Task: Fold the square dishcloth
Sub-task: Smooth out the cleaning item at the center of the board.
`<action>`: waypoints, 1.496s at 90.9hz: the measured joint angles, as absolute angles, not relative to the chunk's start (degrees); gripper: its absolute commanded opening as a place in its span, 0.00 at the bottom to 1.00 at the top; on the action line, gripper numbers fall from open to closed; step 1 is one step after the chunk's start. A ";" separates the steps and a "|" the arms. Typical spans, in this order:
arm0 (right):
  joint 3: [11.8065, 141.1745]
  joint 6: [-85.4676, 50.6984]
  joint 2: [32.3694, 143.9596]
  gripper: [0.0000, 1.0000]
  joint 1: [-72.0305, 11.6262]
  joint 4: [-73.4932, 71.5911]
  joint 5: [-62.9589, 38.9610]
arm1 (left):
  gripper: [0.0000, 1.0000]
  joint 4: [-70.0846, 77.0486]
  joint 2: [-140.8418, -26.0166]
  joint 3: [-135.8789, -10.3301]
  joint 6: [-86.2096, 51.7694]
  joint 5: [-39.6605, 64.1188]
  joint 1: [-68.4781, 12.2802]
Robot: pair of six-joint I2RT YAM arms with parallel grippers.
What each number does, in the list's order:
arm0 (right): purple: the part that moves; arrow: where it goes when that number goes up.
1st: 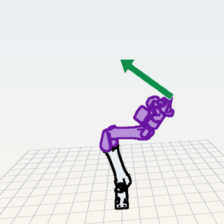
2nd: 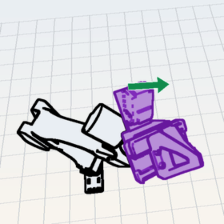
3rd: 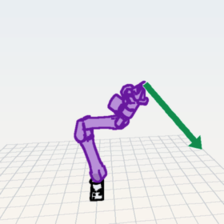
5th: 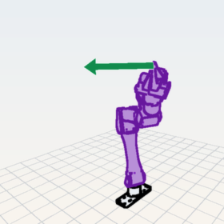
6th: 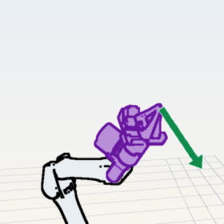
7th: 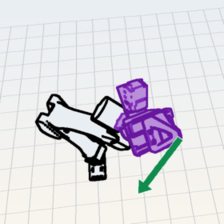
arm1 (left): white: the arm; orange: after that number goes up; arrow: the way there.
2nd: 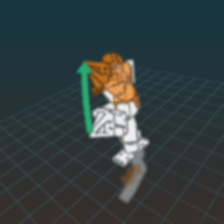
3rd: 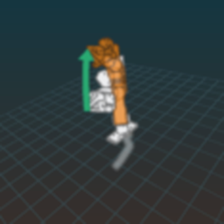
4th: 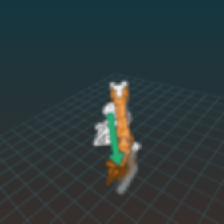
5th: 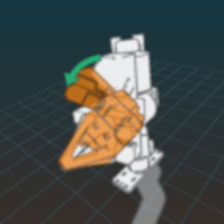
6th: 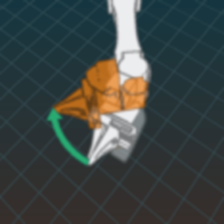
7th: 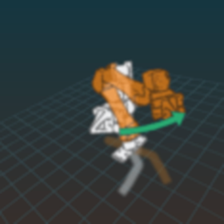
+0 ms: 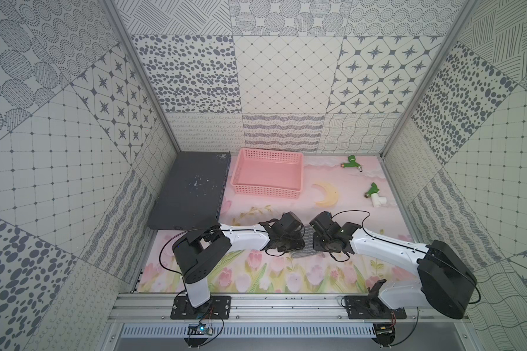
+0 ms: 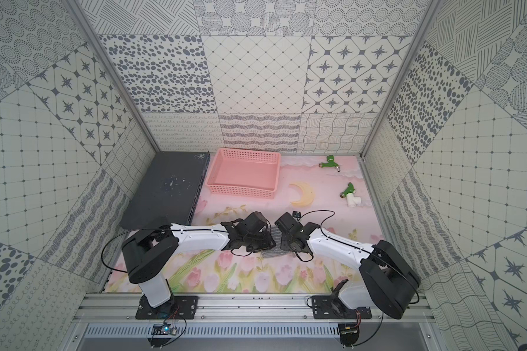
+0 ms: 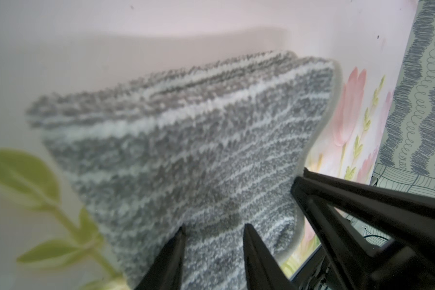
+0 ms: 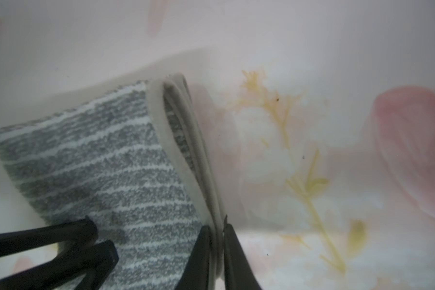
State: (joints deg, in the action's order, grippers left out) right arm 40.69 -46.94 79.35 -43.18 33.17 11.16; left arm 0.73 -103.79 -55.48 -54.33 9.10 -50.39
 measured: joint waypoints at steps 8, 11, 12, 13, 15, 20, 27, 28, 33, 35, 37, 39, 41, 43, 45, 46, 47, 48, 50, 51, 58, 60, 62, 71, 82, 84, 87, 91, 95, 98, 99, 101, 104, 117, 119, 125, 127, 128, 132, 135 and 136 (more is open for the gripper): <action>40.56 -46.89 79.77 0.22 -43.03 33.23 11.40 | 0.45 1.61 -104.01 -55.48 -54.35 9.54 -50.39; 40.56 -46.81 79.75 0.23 -43.03 33.21 11.53 | 0.45 1.78 -104.01 -55.48 -54.33 9.61 -50.39; 40.56 -46.70 79.75 0.24 -43.03 33.19 11.60 | 0.45 1.87 -104.01 -55.46 -54.35 9.65 -50.39; 40.56 -46.70 79.75 0.24 -43.03 33.19 11.64 | 0.45 1.96 -104.01 -55.46 -54.35 9.67 -50.39; 40.56 -46.63 79.72 0.25 -42.98 33.21 11.70 | 0.45 2.17 -103.98 -55.40 -54.33 9.76 -50.39; 40.53 -46.41 79.44 0.27 -42.96 33.23 11.86 | 0.45 2.44 -103.81 -55.27 -54.33 9.89 -50.39; 40.53 -45.93 78.41 0.29 -42.78 33.23 11.86 | 0.45 2.70 -103.20 -54.94 -54.33 10.02 -50.37; 40.53 -45.82 78.22 0.29 -42.74 33.26 11.84 | 0.45 2.72 -103.09 -54.89 -54.33 10.04 -50.37; 40.53 -45.60 77.17 0.29 -42.70 33.21 11.79 | 0.45 2.74 -102.26 -54.68 -54.30 10.17 -50.37; 40.53 -45.56 76.71 0.30 -42.65 33.21 11.75 | 0.45 2.74 -101.84 -54.59 -54.30 10.22 -50.37; 40.53 -45.50 76.29 0.30 -42.65 33.26 11.66 | 0.45 2.74 -101.43 -54.50 -54.28 10.31 -50.37; 40.53 -45.45 75.90 0.30 -42.65 33.23 11.57 | 0.45 2.76 -100.95 -54.41 -54.26 10.44 -50.37; 40.53 -45.43 75.37 0.30 -42.65 33.23 11.49 | 0.45 2.79 -100.55 -54.33 -54.24 10.55 -50.37; 40.53 -45.43 74.96 0.30 -42.65 33.26 11.27 | 0.45 2.79 -100.05 -54.24 -54.13 10.63 -50.37; 40.53 -45.41 74.56 0.30 -42.65 33.23 11.07 | 0.45 2.79 -99.55 -54.15 -54.13 10.72 -50.37; 40.53 -45.43 74.30 0.30 -42.65 33.26 10.94 | 0.45 2.79 -99.35 -54.11 -54.11 10.76 -50.37; 40.53 -45.43 74.08 0.30 -42.65 33.26 10.85 | 0.45 2.76 -99.09 -54.06 -54.11 10.83 -50.39; 40.53 -45.43 73.91 0.30 -42.65 33.26 10.74 | 0.44 2.79 -98.87 -54.00 -54.11 10.85 -50.39; 40.53 -45.43 73.52 0.29 -42.65 33.26 10.52 | 0.44 2.79 -98.41 -53.89 -54.11 10.92 -50.39; 40.53 -45.43 73.32 0.29 -42.65 33.23 10.41 | 0.43 2.79 -98.19 -53.82 -54.08 10.96 -50.39; 40.51 -45.60 72.20 0.27 -42.65 33.23 9.28 | 0.41 2.81 -97.03 -53.34 -54.08 11.16 -50.43; 40.49 -45.67 71.90 0.26 -42.65 33.21 8.84 | 0.41 2.81 -96.82 -53.17 -54.13 11.22 -50.52; 40.45 -45.76 71.64 0.26 -42.65 33.23 8.40 | 0.40 2.85 -96.62 -52.99 -54.11 11.31 -50.61; 39.90 -46.39 70.48 0.23 -42.70 33.21 6.55 | 0.37 3.07 -96.55 -52.14 -54.19 11.92 -51.13; 38.65 -47.48 68.79 0.21 -42.78 33.23 4.56 | 0.36 4.08 -97.32 -50.87 -54.61 12.93 -51.77; 38.41 -47.64 68.51 0.21 -42.78 33.23 4.23 | 0.36 4.14 -97.45 -50.70 -54.65 13.13 -51.83; 37.98 -47.92 68.10 0.21 -42.81 33.21 3.75 | 0.36 4.32 -97.76 -50.37 -54.89 13.50 -51.94; 37.39 -48.27 67.66 0.21 -42.89 33.21 3.16 | 0.36 4.54 -98.15 -50.04 -55.09 13.87 -52.10; 36.64 -48.69 67.40 0.21 -43.03 33.19 2.72 | 0.36 4.86 -98.50 -49.80 -55.42 14.11 -52.18; 36.14 -48.95 67.35 0.21 -43.05 33.23 2.42 | 0.36 5.15 -98.74 -49.69 -55.46 14.20 -52.21; 35.94 -49.04 67.35 0.21 -43.05 33.21 2.37 | 0.36 5.23 -98.80 -49.65 -55.48 14.24 -52.23; 35.53 -49.19 67.40 0.21 -43.05 33.21 2.17 | 0.36 5.39 -98.94 -49.60 -55.55 14.31 -52.25; 35.05 -49.36 67.44 0.21 -43.05 33.26 2.02 | 0.36 5.50 -99.11 -49.60 -55.59 14.41 -52.25; 33.58 -50.04 68.31 0.21 -43.05 32.86 1.98 | 0.36 6.22 -100.01 -49.54 -55.64 14.59 -52.25; 33.45 -50.11 68.51 0.21 -43.05 32.71 2.00 | 0.36 6.28 -100.16 -49.52 -55.64 14.61 -52.25; 33.19 -50.43 69.19 0.21 -43.05 32.08 2.20 | 0.36 6.50 -100.49 -49.43 -55.64 14.59 -52.25; 33.17 -50.46 69.43 0.21 -43.05 31.97 2.31 | 0.37 6.66 -100.57 -49.39 -55.64 14.59 -52.23; 33.17 -50.52 69.56 0.21 -43.05 31.88 2.39 | 0.37 6.68 -100.62 -49.34 -55.61 14.59 -52.21; 33.17 -50.63 70.15 0.21 -43.05 31.44 2.83 | 0.38 6.83 -100.73 -49.25 -55.61 14.59 -52.18; 33.17 -50.63 70.61 0.21 -43.05 31.16 3.16 | 0.39 7.03 -100.82 -49.19 -55.59 14.59 -52.14; 33.17 -50.63 70.72 0.21 -43.05 31.09 3.25 | 0.39 7.07 -100.82 -49.17 -55.61 14.59 -52.12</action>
State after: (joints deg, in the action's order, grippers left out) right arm 33.17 -50.63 70.72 -43.05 31.09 3.25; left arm 7.07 -100.82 -49.17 -55.61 14.59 -52.12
